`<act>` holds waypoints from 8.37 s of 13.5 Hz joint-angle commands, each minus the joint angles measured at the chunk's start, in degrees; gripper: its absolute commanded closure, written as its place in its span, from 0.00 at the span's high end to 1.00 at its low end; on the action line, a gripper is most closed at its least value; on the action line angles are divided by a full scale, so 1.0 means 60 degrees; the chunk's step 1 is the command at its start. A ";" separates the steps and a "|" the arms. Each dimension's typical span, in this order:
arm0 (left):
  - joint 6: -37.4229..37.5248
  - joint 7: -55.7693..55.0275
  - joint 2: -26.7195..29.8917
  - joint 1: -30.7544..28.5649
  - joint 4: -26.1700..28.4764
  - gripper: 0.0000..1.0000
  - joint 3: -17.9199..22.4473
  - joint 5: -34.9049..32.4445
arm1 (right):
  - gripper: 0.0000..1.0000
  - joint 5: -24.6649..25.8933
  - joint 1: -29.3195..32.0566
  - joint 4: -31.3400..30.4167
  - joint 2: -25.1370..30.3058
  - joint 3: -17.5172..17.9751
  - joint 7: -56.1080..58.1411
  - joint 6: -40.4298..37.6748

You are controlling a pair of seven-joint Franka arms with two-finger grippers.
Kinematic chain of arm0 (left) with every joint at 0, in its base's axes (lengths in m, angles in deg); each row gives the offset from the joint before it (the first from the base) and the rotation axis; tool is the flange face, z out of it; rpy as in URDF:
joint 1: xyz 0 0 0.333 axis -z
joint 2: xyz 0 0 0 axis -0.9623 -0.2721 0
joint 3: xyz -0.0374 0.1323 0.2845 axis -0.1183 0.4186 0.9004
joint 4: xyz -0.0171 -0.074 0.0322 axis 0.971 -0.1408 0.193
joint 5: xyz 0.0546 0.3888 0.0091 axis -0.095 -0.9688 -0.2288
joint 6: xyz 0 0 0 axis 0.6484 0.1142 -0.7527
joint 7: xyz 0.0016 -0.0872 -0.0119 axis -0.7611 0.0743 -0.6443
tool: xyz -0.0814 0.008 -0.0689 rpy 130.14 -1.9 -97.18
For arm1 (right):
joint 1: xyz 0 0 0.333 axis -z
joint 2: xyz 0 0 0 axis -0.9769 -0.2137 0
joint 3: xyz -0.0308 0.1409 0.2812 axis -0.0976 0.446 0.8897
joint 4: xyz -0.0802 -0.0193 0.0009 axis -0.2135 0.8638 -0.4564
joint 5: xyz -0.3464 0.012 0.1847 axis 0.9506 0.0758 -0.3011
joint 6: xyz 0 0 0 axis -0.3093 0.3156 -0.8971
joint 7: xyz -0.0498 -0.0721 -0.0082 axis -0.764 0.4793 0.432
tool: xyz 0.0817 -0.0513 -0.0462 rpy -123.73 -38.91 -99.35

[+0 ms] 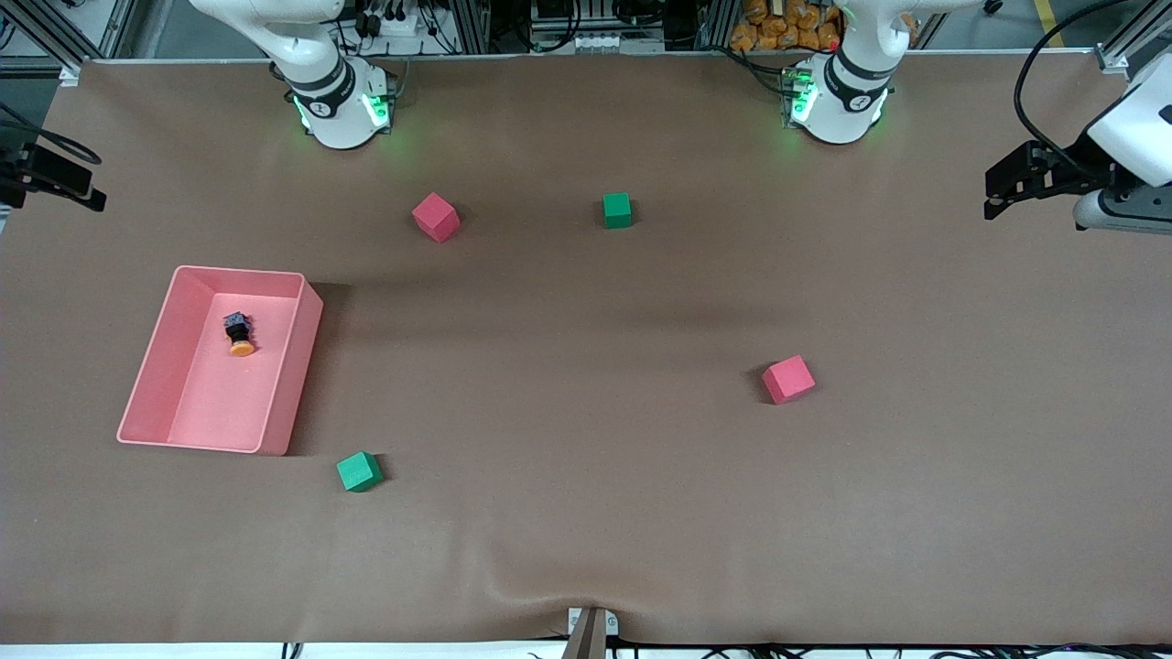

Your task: Place and upright button with both arms

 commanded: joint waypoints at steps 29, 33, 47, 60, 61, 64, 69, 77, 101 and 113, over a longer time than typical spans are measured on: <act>0.0079 0.0060 0.0079 -0.0218 -0.0130 1.00 0.0137 0.0008 | 1.00 -0.0055 0.0092 -0.0156 0.0523 0.0109 -0.0119 -0.0259; 0.0079 0.0074 0.0079 -0.0203 -0.0130 1.00 0.0137 0.0008 | 1.00 -0.0055 0.0106 -0.0170 0.0523 0.0095 -0.0075 -0.0259; 0.0094 0.0148 0.0079 -0.0218 -0.0115 1.00 0.0137 0.0008 | 1.00 -0.0055 0.0135 -0.0317 0.0494 0.0065 -0.0031 -0.0274; 0.0094 0.0148 0.0050 -0.0218 -0.0086 1.00 0.0093 0.0023 | 1.00 0.0018 0.0707 -0.4855 -0.0677 0.0007 0.1300 0.5464; 0.0108 0.0162 0.0050 -0.0218 -0.0086 1.00 0.0093 0.0023 | 1.00 0.0018 0.0692 -0.5119 -0.0838 0.0007 0.1432 0.5816; 0.0109 0.0148 0.0035 -0.0203 -0.0072 1.00 0.0093 0.0023 | 1.00 0.0106 0.0721 -0.5545 -0.1321 0.0007 0.2177 0.6769; 0.0109 0.0162 -0.0009 -0.0203 -0.0042 1.00 0.0078 0.0023 | 1.00 0.0106 0.1044 -0.5649 -0.1908 0.0007 0.4652 0.7752; 0.0109 0.0148 -0.0024 -0.0203 -0.0042 1.00 0.0063 0.0023 | 1.00 0.0106 0.1306 -0.5649 -0.3137 0.0007 0.5198 0.9174; 0.0197 0.0162 -0.0009 -0.0203 -0.0042 1.00 0.0063 0.0023 | 1.00 0.0106 0.1952 -0.6455 -0.4091 -0.0008 0.5052 1.0962; 0.0255 0.0177 -0.0038 -0.0203 -0.0027 1.00 0.0063 0.0023 | 1.00 0.0106 0.1806 -0.6967 -0.3901 0.0007 0.4568 1.0874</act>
